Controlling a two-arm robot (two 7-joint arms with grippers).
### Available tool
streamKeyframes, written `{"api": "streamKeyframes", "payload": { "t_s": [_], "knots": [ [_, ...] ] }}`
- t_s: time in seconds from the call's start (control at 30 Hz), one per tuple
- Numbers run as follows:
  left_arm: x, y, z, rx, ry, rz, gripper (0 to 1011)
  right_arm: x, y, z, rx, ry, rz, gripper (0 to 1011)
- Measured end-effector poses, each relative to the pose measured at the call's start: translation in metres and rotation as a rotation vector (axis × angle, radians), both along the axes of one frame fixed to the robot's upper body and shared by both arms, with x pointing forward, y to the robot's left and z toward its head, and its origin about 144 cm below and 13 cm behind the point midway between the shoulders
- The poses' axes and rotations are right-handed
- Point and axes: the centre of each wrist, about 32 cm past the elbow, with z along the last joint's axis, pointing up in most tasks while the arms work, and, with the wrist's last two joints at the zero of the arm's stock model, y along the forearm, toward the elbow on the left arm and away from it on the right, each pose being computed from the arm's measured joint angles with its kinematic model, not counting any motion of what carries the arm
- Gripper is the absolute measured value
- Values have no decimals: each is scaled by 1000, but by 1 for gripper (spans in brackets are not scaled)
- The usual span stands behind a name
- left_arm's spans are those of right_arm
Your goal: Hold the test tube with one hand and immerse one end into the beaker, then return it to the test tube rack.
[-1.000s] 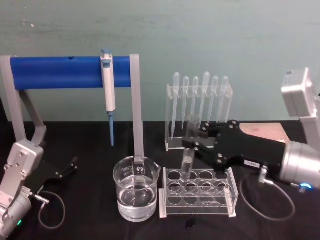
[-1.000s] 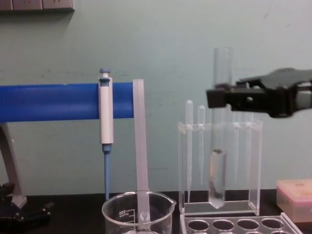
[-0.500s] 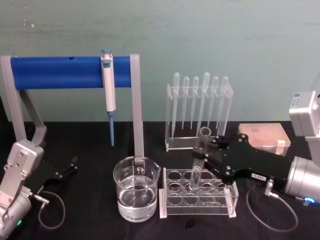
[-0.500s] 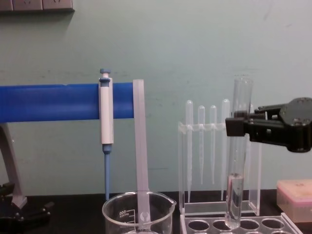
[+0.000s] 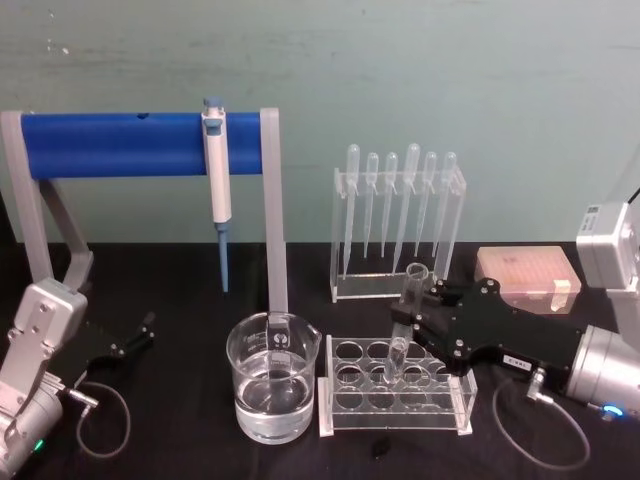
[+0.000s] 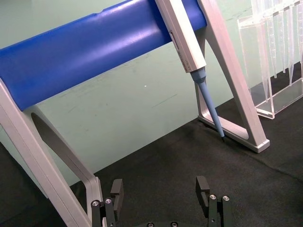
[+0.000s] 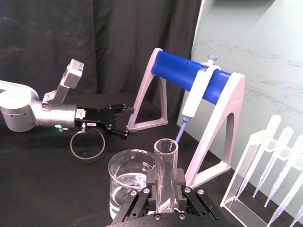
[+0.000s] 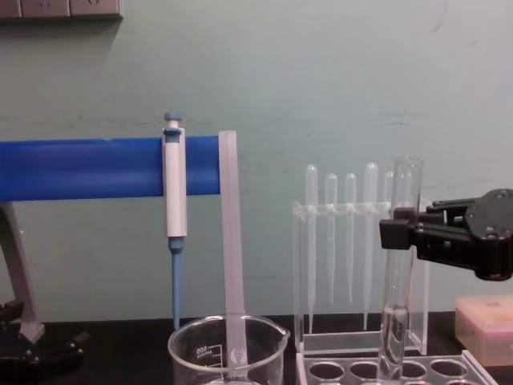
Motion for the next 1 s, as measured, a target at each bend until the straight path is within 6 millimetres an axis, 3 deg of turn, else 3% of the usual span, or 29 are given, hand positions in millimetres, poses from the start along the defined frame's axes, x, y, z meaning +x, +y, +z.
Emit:
{"api": "streamKeyframes", "payload": {
  "t_s": [1.0],
  "knots": [
    [0, 0, 0, 0, 0, 0, 1000, 15, 5, -17, 12, -12, 5, 227]
  ]
}}
